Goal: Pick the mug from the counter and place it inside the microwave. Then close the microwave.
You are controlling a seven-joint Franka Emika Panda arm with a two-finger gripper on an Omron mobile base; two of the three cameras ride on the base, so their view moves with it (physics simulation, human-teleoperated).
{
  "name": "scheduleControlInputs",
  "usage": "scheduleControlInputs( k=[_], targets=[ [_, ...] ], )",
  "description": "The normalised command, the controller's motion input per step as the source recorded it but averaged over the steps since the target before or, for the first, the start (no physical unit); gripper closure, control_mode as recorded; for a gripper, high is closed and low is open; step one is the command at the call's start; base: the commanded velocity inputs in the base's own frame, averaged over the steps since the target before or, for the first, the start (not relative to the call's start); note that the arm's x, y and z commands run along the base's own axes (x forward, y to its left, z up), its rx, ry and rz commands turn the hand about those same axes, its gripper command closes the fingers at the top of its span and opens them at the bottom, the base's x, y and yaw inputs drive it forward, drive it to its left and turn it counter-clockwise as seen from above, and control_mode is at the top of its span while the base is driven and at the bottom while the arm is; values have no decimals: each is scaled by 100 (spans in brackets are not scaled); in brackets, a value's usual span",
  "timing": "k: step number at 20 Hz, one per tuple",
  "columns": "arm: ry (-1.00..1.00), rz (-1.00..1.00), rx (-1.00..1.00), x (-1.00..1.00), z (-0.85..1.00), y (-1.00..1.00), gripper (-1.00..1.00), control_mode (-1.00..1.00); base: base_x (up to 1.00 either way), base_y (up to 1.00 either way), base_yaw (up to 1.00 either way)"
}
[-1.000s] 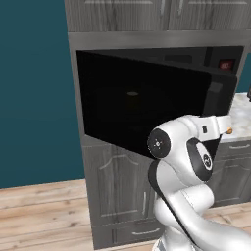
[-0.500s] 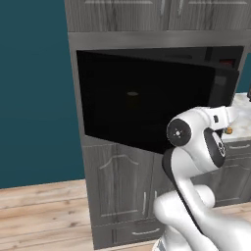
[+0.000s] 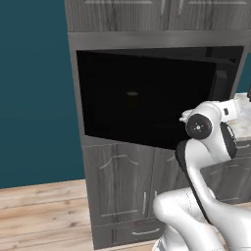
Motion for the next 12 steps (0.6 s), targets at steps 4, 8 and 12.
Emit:
scheduleControlInputs(
  k=[4,8,12],
  targets=[
    [0,6,0,23,0,-6,-100,-100,0,0,0],
    [0,3,0,33,0,-3,-100,-100,0,0,0],
    [0,2,0,44,0,-5,-100,-100,0,0,0]
  ],
)
